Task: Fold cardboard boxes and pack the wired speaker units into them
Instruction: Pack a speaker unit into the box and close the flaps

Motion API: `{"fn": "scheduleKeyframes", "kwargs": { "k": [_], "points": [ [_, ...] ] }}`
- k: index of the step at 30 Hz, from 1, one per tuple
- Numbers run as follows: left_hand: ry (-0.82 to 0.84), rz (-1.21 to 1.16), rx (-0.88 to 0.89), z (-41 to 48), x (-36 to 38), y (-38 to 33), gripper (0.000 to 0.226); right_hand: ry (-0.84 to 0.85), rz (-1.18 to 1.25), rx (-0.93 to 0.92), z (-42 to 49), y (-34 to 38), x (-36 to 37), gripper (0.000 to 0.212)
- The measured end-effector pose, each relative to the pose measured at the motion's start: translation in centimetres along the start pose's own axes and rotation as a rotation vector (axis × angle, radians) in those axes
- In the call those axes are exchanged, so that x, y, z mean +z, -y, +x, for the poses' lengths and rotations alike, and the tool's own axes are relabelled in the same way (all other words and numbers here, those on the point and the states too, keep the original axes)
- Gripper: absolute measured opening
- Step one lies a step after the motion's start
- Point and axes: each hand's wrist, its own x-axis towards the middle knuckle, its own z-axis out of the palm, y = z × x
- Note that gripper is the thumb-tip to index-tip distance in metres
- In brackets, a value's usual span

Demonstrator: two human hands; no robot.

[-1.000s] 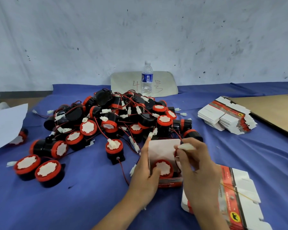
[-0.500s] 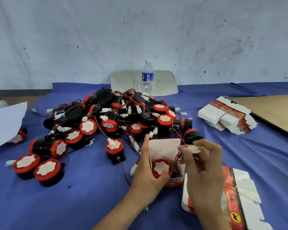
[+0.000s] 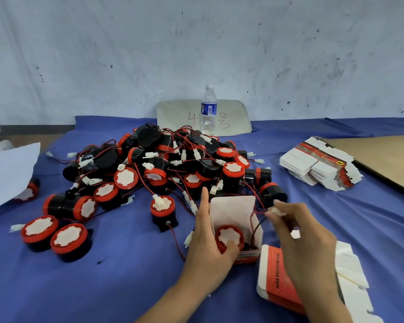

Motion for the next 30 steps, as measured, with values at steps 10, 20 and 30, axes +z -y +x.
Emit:
{"fn": "scheduleKeyframes", "kwargs": {
  "k": [10,20,30],
  "points": [
    [0.079,0.422,0.333,-0.1,0.2,1.0,0.031,-0.060,0.105,0.136,0.4,0.5,-0.7,0.023],
    [0.075,0.276,0.285,0.1,0.1,0.7,0.022,0.010,0.137,-0.063,-0.3,1.3,0.1,0.008],
    [-0.005,0.180,0.292,0.1,0.3,0.8,0.026,0.195,-0.237,-0.302,-0.2,1.1,1.0,0.024]
  ]
}}
